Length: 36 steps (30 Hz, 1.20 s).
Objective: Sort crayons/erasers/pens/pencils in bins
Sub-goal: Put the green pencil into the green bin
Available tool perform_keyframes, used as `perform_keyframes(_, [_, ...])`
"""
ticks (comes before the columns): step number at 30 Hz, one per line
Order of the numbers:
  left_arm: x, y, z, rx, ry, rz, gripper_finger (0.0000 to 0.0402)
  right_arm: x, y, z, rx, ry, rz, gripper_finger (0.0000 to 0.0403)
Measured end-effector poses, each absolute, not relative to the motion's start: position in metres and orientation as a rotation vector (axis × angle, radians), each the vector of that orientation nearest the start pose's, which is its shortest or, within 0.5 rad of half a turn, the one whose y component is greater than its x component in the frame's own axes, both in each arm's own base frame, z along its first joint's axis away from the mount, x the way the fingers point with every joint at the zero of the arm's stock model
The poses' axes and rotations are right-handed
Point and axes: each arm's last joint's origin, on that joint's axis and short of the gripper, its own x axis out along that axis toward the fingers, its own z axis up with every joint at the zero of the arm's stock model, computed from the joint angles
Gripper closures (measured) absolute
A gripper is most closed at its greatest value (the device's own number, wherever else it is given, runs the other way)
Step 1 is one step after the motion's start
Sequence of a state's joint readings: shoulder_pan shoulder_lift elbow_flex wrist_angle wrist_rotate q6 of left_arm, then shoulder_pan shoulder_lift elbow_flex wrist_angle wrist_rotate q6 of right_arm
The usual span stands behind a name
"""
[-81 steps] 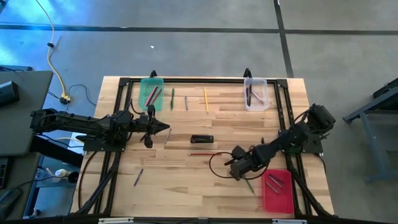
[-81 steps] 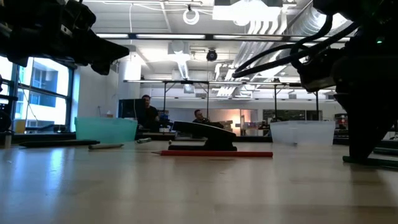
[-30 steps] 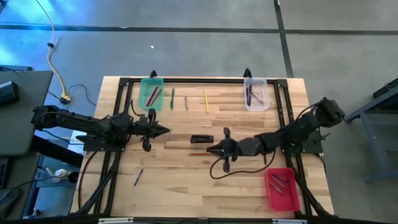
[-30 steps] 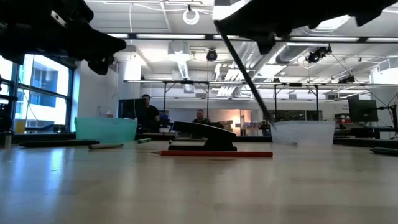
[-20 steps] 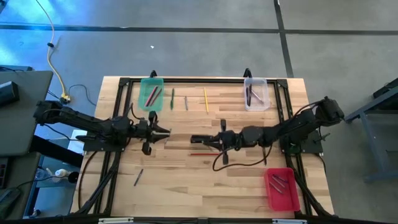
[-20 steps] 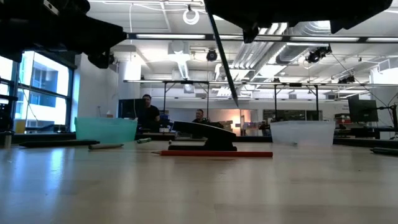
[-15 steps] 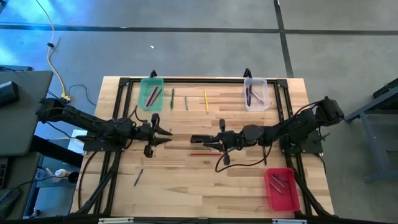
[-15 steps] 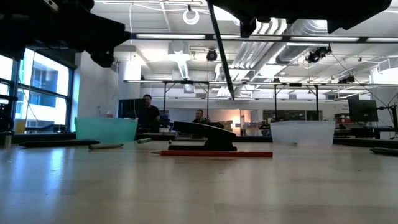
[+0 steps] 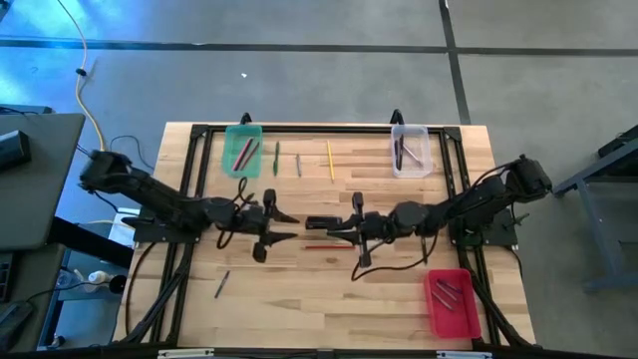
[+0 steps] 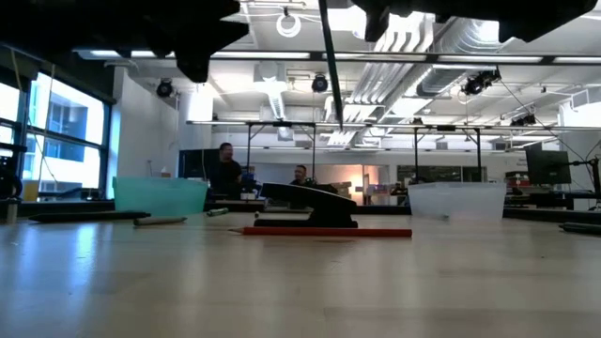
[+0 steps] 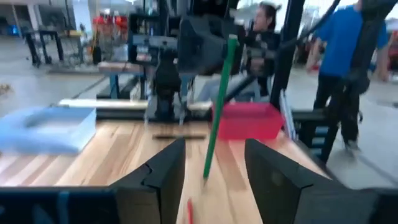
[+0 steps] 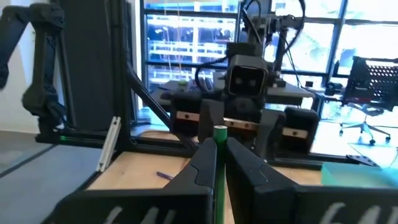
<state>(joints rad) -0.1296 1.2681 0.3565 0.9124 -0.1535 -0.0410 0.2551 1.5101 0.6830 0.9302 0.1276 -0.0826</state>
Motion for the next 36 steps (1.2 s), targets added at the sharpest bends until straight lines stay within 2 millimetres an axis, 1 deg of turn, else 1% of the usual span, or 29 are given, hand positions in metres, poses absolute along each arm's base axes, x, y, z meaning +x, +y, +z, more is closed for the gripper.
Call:
perform_keyframes(3, [0.245,-0.030,0.195,-0.049,-0.054,0.002,0.0243,0.299,0.080,0.241,-0.051,-0.149,0.139,0.0400])
perform_keyframes(8, [0.270,-0.036,0.187,-0.014,-0.046,-0.007,0.0243,0.296,0.088,0.246,-0.022,-0.197,0.167,0.0400])
perform_keyframes(13, [0.299,-0.048,0.184,0.041,-0.033,-0.061,0.0243,0.295,0.090,0.247,-0.024,-0.205,0.174,0.0400])
perform_keyframes(18, [0.319,-0.054,0.185,0.042,-0.045,-0.069,0.0243,0.295,0.090,0.247,-0.025,-0.204,0.175,0.0400])
perform_keyframes(20, [0.323,-0.054,0.186,0.041,-0.050,-0.046,0.0243,0.295,0.091,0.247,-0.024,-0.204,0.175,0.0400])
perform_keyframes(24, [0.324,-0.053,0.188,0.038,-0.057,0.009,0.0243,0.295,0.091,0.247,-0.025,-0.205,0.185,0.0400])
perform_keyframes(27, [0.324,-0.052,0.191,0.035,-0.074,0.001,0.0248,0.295,0.091,0.247,-0.028,-0.205,0.185,0.0400])
perform_keyframes(31, [0.330,-0.051,0.199,0.031,-0.105,-0.042,0.0268,0.295,0.091,0.248,-0.026,-0.214,0.185,0.0400])
perform_keyframes(36, [0.335,-0.047,0.205,0.023,-0.128,-0.076,0.0305,0.295,0.091,0.248,-0.024,-0.213,0.189,0.0400])
